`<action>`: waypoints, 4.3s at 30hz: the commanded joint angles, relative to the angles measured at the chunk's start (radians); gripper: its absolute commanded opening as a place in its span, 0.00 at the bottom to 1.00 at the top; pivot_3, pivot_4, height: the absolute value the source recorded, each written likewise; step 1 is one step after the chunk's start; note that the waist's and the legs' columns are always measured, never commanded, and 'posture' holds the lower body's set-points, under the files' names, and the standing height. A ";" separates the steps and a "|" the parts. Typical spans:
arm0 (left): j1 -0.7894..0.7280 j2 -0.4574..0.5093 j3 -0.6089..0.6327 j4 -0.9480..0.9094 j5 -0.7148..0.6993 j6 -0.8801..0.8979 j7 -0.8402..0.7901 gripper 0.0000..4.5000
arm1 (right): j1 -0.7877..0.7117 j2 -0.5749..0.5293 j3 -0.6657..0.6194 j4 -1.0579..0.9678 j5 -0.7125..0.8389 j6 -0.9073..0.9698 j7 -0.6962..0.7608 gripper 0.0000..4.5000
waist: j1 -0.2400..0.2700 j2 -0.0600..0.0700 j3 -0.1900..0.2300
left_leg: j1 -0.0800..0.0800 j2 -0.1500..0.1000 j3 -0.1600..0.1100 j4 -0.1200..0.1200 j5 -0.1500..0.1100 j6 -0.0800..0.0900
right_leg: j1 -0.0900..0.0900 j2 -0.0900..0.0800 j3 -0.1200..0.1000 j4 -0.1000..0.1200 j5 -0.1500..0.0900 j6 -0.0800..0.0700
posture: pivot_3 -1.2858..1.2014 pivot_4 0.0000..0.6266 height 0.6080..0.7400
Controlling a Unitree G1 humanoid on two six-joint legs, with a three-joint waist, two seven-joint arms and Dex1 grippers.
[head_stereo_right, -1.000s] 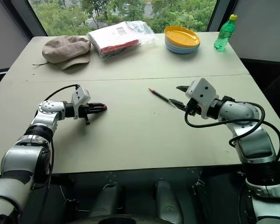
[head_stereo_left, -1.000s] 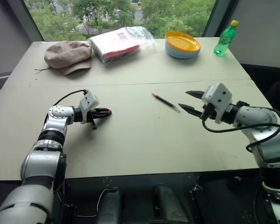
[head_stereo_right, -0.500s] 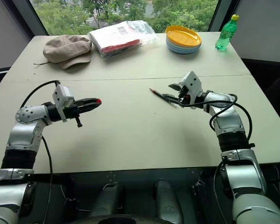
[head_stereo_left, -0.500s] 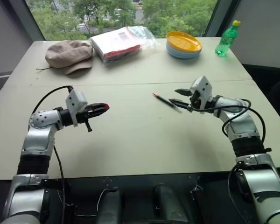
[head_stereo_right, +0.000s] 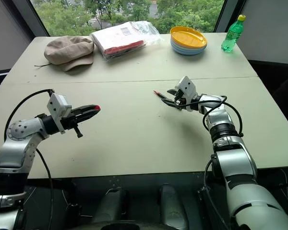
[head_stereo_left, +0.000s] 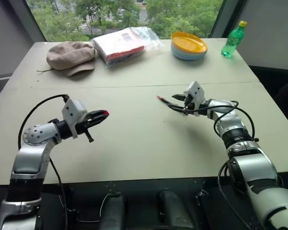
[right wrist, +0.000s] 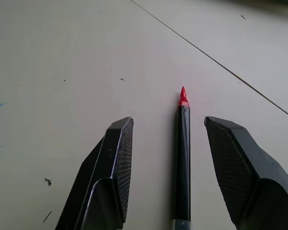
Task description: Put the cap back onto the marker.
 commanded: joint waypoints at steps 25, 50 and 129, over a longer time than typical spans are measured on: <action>0.013 0.021 0.009 -0.058 0.003 -0.030 0.050 0.01 | -0.101 0.075 -0.059 0.213 -0.065 0.019 -0.108 0.53 | -0.011 0.000 0.000 | 0.000 0.000 0.000 -0.001 0.000 0.000 | 0.000 0.000 0.000 0.000 0.000 0.000 | 0.52 0.24 1.00; -0.003 0.019 -0.008 -0.060 0.009 -0.033 0.077 0.00 | -0.080 0.079 -0.062 0.225 -0.090 0.100 -0.064 0.48 | -0.025 0.000 0.000 | 0.001 0.000 0.000 -0.001 0.000 0.000 | 0.000 0.000 0.000 0.000 0.000 0.000 | 0.52 0.24 1.00; -0.362 -0.046 -0.150 0.588 0.028 -0.403 -0.390 0.00 | 0.049 -0.028 0.216 -0.669 -0.160 -0.046 0.184 0.01 | -0.022 0.001 0.000 | -0.001 0.000 0.000 -0.001 0.000 0.000 | -0.002 0.000 -0.001 0.000 0.000 0.000 | 0.52 0.24 1.00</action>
